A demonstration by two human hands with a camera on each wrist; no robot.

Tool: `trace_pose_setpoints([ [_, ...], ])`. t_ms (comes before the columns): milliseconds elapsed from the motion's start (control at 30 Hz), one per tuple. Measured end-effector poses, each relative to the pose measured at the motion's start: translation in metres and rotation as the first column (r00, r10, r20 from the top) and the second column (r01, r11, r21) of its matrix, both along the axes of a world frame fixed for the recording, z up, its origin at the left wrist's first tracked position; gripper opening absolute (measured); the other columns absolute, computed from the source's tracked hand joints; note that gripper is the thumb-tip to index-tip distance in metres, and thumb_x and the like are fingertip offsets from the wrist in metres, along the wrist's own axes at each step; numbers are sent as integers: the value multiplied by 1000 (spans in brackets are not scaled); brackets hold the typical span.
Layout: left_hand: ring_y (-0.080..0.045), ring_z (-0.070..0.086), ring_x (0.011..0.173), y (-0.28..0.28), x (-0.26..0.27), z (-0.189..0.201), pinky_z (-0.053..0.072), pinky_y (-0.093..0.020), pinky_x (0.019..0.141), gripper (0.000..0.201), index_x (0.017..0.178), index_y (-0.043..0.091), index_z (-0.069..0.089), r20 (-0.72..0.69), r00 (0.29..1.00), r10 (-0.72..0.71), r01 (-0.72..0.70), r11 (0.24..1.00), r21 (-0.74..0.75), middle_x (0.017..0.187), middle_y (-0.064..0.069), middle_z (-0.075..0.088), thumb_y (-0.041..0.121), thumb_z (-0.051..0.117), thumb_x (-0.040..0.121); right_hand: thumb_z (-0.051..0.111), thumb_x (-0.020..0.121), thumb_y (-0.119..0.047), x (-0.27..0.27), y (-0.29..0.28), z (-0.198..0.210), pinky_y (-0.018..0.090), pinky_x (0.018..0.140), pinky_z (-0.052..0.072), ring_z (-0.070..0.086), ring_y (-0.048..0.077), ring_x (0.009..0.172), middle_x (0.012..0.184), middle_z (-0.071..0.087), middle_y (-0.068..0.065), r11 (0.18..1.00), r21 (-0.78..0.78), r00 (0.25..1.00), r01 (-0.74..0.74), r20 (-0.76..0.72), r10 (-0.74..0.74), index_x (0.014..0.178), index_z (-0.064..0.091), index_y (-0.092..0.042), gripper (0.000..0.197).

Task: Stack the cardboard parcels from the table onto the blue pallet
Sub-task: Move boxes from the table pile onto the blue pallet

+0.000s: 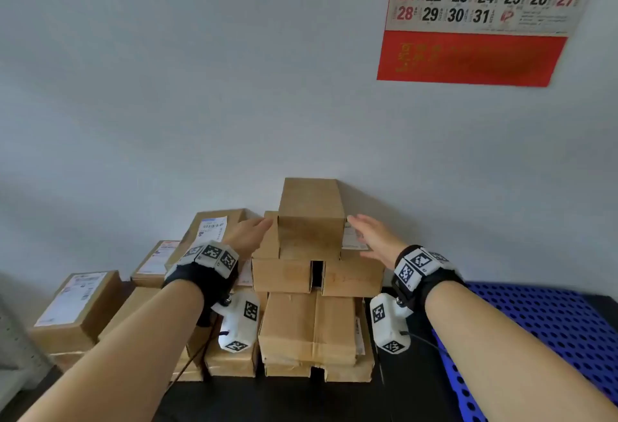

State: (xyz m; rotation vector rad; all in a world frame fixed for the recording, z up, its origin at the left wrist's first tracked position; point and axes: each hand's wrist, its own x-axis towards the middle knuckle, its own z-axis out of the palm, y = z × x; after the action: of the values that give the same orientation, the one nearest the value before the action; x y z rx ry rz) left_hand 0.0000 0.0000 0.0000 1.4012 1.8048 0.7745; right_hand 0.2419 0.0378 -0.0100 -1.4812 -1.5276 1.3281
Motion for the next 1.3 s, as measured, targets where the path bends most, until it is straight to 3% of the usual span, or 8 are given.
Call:
trace_pose_setpoints([
  [100, -26, 45, 121, 15, 0, 3, 37, -44, 100, 55, 144, 21, 32, 232, 973, 7, 6, 998, -55, 137, -5, 43, 50, 32, 97, 40, 97, -48, -15, 15, 0, 44, 107, 36, 29, 23, 140, 156, 22, 3, 999, -13, 996, 41, -76, -42, 151, 20, -21, 64],
  [167, -25, 39, 131, 24, 1, 3, 34, -43, 102, 56, 147, 23, 25, 313, 950, -9, 27, 998, -53, 150, 1, 31, 49, 32, 98, 39, 97, -49, -24, 24, -1, 46, 109, 35, 29, 22, 140, 156, 24, -1, 998, -33, 991, 52, -122, -56, 150, 23, -25, 60],
  [367, -26, 37, 132, 47, 5, -7, 34, -44, 105, 50, 147, 26, 27, 384, 923, -20, 44, 998, -54, 148, -1, 34, 39, 35, 99, 44, 97, -44, -32, 40, -4, 46, 110, 32, 27, 21, 141, 155, 25, -3, 995, -40, 984, 90, -151, -95, 148, 26, -30, 56],
  [467, -25, 41, 128, 52, 7, -12, 35, -43, 105, 36, 134, 25, 43, 459, 889, 2, 33, 997, -68, 138, 0, 43, 34, 36, 100, 47, 98, -33, -31, 43, -6, 45, 106, 39, 37, 23, 135, 150, 35, 2, 989, -84, 970, 122, -202, -137, 148, 28, -24, 54],
  [600, -22, 48, 113, 53, 10, -13, 39, -38, 93, 17, 111, 30, 49, 510, 860, 27, 9, 998, -68, 110, 3, 51, 29, 36, 100, 49, 97, -18, -31, 43, -10, 33, 81, 51, 56, 21, 113, 134, 53, 6, 985, -107, 946, 132, -282, -158, 145, 36, -20, 49],
  [767, -17, 53, 93, 48, 17, -7, 42, -36, 86, 25, 86, 33, 54, 522, 853, 26, -15, 1000, -25, 98, 4, 54, 25, 36, 100, 49, 97, -14, -23, 40, -4, 39, 97, 47, 55, 22, 116, 132, 55, 5, 988, -98, 923, 123, -354, -150, 143, 39, -20, 48],
  [1033, -24, 54, 107, 20, 78, 18, 44, -42, 93, 31, 130, 26, 47, 534, 845, -40, 16, 999, 49, 113, 0, 56, 24, 37, 100, 50, 95, -11, 42, 7, 16, 43, 102, 44, 55, 23, 115, 124, 60, 4, 989, -58, 888, 137, -435, -148, 140, 43, -21, 46],
  [1300, -25, 53, 111, -26, 201, 23, 43, -45, 98, 35, 134, 22, 43, 511, 853, -101, 70, 994, 80, 125, -5, 54, 24, 39, 99, 49, 95, -10, 170, -45, 21, 40, 98, 47, 54, 24, 117, 127, 58, 5, 989, -15, 891, 144, -434, -136, 140, 44, -22, 47],
])
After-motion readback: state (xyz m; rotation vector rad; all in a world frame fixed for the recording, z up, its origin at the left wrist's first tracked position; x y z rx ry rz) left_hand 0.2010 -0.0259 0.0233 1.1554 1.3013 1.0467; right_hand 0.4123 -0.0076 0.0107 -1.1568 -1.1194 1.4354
